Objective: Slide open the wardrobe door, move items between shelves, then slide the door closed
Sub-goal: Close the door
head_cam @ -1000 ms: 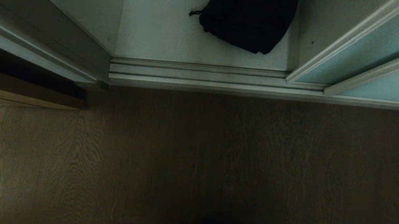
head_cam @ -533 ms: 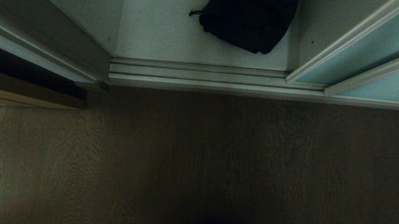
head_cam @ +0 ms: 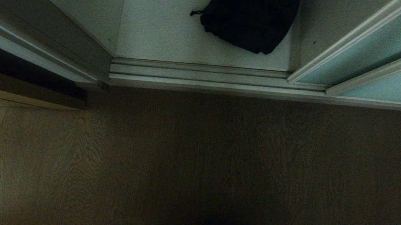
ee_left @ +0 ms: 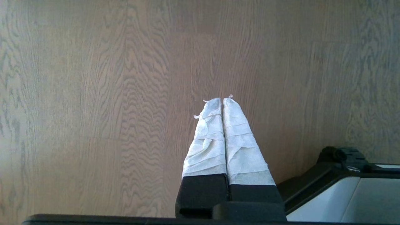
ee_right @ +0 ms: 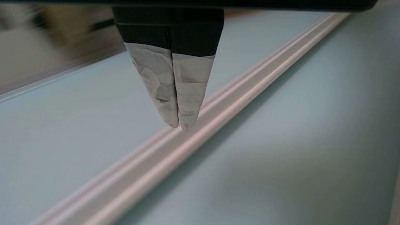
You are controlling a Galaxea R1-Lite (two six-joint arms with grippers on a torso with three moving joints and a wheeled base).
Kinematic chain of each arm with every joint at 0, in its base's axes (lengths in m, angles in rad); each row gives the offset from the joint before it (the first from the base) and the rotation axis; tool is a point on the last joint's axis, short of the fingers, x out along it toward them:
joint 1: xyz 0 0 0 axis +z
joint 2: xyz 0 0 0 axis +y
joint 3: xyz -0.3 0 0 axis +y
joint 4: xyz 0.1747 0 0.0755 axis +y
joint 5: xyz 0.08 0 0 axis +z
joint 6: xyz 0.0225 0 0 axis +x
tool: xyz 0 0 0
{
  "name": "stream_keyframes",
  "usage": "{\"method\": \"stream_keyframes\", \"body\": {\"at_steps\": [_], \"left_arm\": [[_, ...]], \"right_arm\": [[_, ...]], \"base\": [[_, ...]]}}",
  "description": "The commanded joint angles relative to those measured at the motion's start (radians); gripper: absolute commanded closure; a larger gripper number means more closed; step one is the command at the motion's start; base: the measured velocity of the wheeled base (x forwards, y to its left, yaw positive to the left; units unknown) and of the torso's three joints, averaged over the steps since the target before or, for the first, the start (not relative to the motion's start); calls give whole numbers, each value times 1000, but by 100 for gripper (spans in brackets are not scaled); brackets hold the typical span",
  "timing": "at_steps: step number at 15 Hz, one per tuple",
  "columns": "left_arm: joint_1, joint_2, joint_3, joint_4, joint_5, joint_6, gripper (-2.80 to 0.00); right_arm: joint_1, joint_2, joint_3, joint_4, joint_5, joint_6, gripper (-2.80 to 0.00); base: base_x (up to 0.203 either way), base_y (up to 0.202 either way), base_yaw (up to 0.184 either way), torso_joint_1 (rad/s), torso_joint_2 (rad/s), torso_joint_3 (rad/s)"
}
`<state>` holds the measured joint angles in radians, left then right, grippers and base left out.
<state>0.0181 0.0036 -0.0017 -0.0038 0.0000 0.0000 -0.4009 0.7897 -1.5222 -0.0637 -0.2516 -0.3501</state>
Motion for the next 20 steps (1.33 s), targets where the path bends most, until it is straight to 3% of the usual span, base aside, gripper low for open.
{"method": "stream_keyframes", "body": {"at_steps": [1, 2, 4, 8, 10, 12, 14, 17, 20], "left_arm": [[0, -1, 0, -1, 0, 0, 0], [0, -1, 0, -1, 0, 0, 0], [0, -1, 0, -1, 0, 0, 0], [0, 0, 0, -1, 0, 0, 0], [0, -1, 0, -1, 0, 0, 0], [0, 1, 0, -1, 0, 0, 0], [0, 1, 0, -1, 0, 0, 0], [0, 0, 0, -1, 0, 0, 0], [0, -1, 0, -1, 0, 0, 0]], "right_arm": [[149, -10, -23, 71, -75, 15, 0], [212, -18, -29, 92, -136, 20, 0], [273, -90, 2, 182, -174, 34, 0], [352, -283, 345, 314, -136, 123, 0], [376, -370, 532, 328, -60, 250, 0], [391, -435, 692, 335, -10, 455, 0], [396, -514, 852, 338, 70, 546, 0], [397, -663, 1066, 331, 180, 535, 0], [400, -764, 1253, 315, 216, 431, 0]], "base": [[0, 0, 0, 0, 0, 0], [0, 0, 0, 0, 0, 0], [0, 0, 0, 0, 0, 0], [0, 0, 0, 0, 0, 0], [0, 0, 0, 0, 0, 0], [0, 0, 0, 0, 0, 0], [0, 0, 0, 0, 0, 0], [0, 0, 0, 0, 0, 0], [0, 0, 0, 0, 0, 0]]}}
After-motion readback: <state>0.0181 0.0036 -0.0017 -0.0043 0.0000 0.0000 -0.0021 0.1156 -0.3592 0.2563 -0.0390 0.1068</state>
